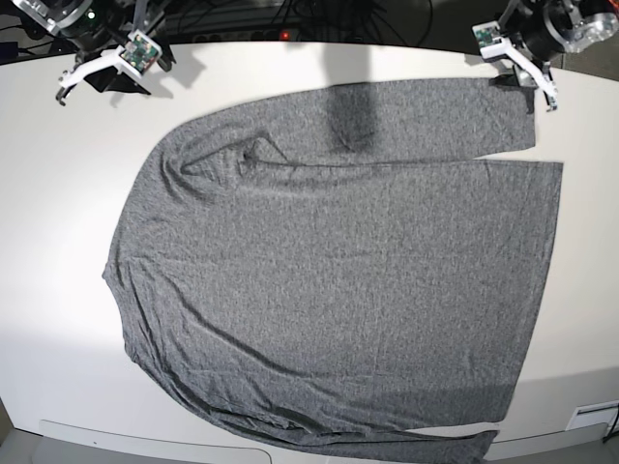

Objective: Fold the T-shirt properly
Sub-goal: 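Move both grippers down to the shoulder corners of the grey shirt, then grasp the shirt's shoulder edges with the left and right grippers, then lift the shoulder edge and pull it toward the hem with both grippers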

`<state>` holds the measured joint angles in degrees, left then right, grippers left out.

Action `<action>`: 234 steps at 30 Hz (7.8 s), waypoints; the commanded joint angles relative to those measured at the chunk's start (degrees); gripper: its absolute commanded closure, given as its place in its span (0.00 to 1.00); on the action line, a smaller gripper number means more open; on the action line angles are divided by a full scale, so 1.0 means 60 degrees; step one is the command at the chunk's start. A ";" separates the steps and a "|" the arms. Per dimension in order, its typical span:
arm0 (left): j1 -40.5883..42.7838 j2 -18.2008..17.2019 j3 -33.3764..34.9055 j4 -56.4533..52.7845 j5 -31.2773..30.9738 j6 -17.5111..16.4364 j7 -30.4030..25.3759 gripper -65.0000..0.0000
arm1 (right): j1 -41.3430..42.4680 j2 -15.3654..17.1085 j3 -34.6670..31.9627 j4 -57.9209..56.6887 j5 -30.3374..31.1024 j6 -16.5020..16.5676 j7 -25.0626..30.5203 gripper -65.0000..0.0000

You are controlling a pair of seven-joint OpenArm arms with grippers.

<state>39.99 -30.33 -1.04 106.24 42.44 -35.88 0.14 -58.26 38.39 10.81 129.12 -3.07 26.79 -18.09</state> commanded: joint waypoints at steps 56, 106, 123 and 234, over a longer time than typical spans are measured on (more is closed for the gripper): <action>-0.1264 -0.0321 -0.0051 -0.2335 -0.0095 0.0015 -0.0783 1.00 | -0.0080 0.0084 0.0040 0.0146 0.0007 -0.0113 0.0124 0.58; -0.1082 -0.0324 -0.0051 -0.1759 -0.0765 -0.0211 -0.0747 1.00 | 0.6404 0.0033 -0.6200 -0.4867 -0.2900 0.0302 -0.0189 0.80; -0.1086 -0.0324 -0.0051 -0.1759 -0.1268 -0.0211 -0.0743 1.00 | 0.6426 0.0663 -0.6153 -0.3894 -0.0732 0.1552 -0.1902 0.68; -0.6029 -0.0379 -0.0124 -0.3657 -0.6335 -0.0098 0.1679 0.95 | 1.1304 -0.1785 -0.4175 -0.7592 0.1377 0.1406 -0.1202 0.57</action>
<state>4.62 -31.44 -1.39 83.13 5.23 -37.06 11.60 8.40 26.96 -14.68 82.48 4.75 35.59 -26.46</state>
